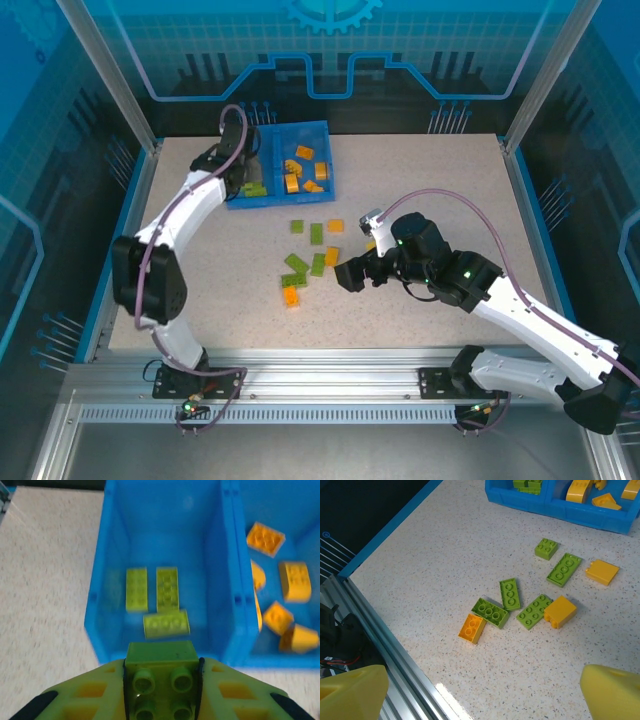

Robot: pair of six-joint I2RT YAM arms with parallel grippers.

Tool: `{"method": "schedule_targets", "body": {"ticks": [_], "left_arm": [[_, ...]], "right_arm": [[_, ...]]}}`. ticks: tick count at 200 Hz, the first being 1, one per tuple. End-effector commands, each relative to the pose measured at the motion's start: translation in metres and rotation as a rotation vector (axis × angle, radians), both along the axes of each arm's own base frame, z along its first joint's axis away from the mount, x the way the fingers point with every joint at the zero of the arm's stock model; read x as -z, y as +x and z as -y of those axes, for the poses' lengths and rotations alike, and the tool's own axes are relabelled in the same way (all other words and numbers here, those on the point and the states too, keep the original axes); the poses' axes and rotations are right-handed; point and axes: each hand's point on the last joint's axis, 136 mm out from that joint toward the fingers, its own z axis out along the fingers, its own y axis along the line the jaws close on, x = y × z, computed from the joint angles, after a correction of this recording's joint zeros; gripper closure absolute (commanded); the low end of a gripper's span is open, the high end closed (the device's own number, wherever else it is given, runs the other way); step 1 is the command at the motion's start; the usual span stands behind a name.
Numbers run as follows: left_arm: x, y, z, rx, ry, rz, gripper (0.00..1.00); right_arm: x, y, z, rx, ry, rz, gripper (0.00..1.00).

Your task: Sort the legos into containers by color

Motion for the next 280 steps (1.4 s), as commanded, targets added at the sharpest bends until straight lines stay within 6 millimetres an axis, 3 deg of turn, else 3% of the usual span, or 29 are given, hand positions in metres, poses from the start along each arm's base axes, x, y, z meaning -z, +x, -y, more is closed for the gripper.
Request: {"method": "schedule_targets", "body": {"ticks": [1,14,40,74,95,127,146,158,181,197,219,239,256,280], "left_arm": [[0.016,0.042,-0.015,-0.085,-0.035,0.023,0.75],[0.019,0.065,-0.017,-0.092,-0.102,0.037,0.75],[0.043,0.098,-0.006,-0.058,-0.218,-0.024,0.70],[0.071,0.111,0.003,-0.041,-0.246,-0.113,0.59],[0.070,0.110,0.004,-0.037,-0.247,-0.115,0.48],[0.040,0.102,0.005,-0.018,-0.257,-0.076,0.47],[0.001,0.085,0.011,-0.001,-0.309,-0.020,0.49],[-0.020,0.064,0.017,0.005,-0.362,0.018,0.50],[-0.050,0.008,0.035,0.033,-0.448,0.107,0.50],[-0.050,-0.036,0.056,0.082,-0.444,0.120,0.50],[-0.026,-0.092,0.083,0.126,-0.402,0.069,0.48],[0.006,-0.126,0.108,0.141,-0.444,0.004,0.48],[0.028,-0.135,0.122,0.157,-0.416,-0.039,0.46],[0.056,-0.123,0.137,0.187,-0.365,-0.105,0.45]], "right_arm": [[-0.023,-0.005,-0.001,-0.013,0.049,0.030,0.00],[-0.026,-0.007,0.002,-0.009,0.052,0.035,0.00],[-0.031,-0.012,0.010,0.006,0.058,0.040,0.00],[-0.037,-0.015,0.015,0.017,0.077,0.049,0.00],[-0.038,-0.017,0.017,0.019,0.084,0.048,0.00],[-0.038,-0.017,0.015,0.017,0.090,0.046,0.00],[-0.037,-0.015,0.014,0.018,0.092,0.046,0.00],[-0.034,-0.014,0.012,0.017,0.091,0.042,0.00],[-0.030,-0.012,0.008,0.015,0.089,0.038,0.00],[-0.028,-0.009,0.005,0.012,0.084,0.039,0.00],[-0.024,-0.006,0.000,0.002,0.072,0.038,0.00],[-0.021,-0.001,-0.005,0.001,0.066,0.033,0.00],[-0.019,0.001,-0.010,-0.006,0.066,0.022,0.00],[-0.017,0.001,-0.015,-0.019,0.071,0.004,0.00]]}}
